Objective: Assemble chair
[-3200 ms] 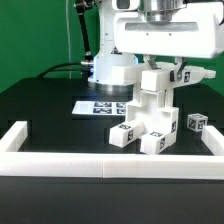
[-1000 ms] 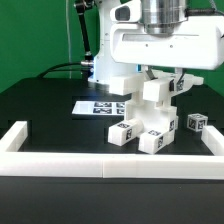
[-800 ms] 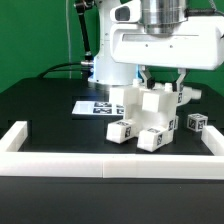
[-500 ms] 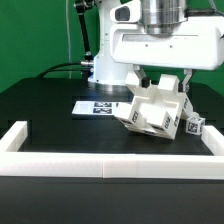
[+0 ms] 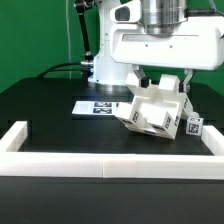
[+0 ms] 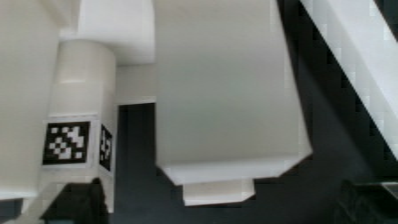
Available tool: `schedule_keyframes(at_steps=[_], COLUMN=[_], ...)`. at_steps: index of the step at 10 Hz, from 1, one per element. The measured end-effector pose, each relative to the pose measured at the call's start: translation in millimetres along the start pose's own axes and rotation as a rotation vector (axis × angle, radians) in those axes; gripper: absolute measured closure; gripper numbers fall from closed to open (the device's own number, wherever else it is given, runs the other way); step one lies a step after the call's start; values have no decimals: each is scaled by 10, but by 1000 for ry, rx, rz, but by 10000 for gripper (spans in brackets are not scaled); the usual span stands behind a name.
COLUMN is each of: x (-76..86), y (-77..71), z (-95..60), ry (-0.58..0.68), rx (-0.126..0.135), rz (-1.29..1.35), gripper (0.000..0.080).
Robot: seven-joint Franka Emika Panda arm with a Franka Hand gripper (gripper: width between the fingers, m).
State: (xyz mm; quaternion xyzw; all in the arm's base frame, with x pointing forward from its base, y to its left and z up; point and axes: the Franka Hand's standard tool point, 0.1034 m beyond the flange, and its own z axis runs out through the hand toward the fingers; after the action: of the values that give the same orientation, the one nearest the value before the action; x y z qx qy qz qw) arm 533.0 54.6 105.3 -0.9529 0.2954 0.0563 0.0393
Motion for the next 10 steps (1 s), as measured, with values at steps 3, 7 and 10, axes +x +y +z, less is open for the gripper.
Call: schedule_keyframes(at_steps=[3, 7, 10], x=[-67, -205, -229], y=[-34, -68, -8], z=[-125, -497, -426], ry=[1, -2, 15], rx=[15, 60, 62], rz=[-2, -3, 2], gripper=[151, 151, 151])
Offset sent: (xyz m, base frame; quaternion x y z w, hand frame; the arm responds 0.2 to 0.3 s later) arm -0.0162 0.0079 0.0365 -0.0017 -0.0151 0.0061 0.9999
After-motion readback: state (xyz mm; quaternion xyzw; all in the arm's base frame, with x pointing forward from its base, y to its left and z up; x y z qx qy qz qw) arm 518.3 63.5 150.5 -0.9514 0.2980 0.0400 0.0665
